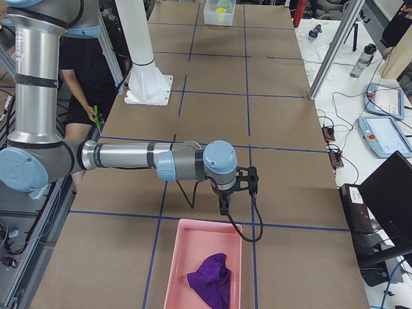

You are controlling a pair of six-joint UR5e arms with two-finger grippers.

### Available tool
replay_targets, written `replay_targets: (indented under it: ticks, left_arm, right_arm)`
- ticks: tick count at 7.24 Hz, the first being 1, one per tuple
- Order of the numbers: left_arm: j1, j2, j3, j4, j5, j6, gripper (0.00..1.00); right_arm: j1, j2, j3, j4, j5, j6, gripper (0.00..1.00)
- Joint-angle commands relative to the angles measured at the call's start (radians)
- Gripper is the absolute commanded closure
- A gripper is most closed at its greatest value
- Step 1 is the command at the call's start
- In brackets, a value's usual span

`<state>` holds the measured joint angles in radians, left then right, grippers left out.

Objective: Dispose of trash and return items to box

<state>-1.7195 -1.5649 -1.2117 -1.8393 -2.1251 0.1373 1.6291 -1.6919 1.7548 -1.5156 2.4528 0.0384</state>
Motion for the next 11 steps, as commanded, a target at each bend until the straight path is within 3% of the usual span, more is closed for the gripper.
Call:
replay_targets:
  ticks: [1, 4, 5, 7, 8, 9, 11]
  left_arm:
    - [-0.002, 0.009, -0.073, 0.014, -0.006, -0.010, 0.00]
    - [0.000, -0.007, -0.335, -0.001, -0.010, -0.038, 0.00]
    - [0.006, -0.017, -0.371, -0.002, -0.007, -0.045, 0.00]
    - [0.047, -0.034, -0.400, 0.017, -0.039, -0.051, 0.00]
    - [0.079, -0.035, -0.407, 0.076, -0.159, -0.056, 0.00]
    - [0.092, -0.040, -0.408, 0.145, -0.189, -0.056, 0.00]
    - [0.144, -0.030, -0.410, 0.190, -0.187, -0.054, 0.00]
  right_arm:
    - [0.000, 0.001, 0.000, 0.002, 0.000, 0.000, 0.00]
    - [0.000, 0.008, 0.002, 0.005, 0.000, 0.000, 0.00]
    - [0.000, 0.012, 0.003, 0.005, -0.005, 0.000, 0.00]
    - [0.000, 0.012, 0.006, 0.005, -0.005, 0.000, 0.00]
    - [0.000, 0.012, 0.008, 0.006, -0.008, 0.000, 0.00]
    - [0.000, 0.012, 0.008, 0.006, -0.009, 0.000, 0.00]
    - [0.000, 0.011, 0.008, 0.006, -0.006, 0.000, 0.00]
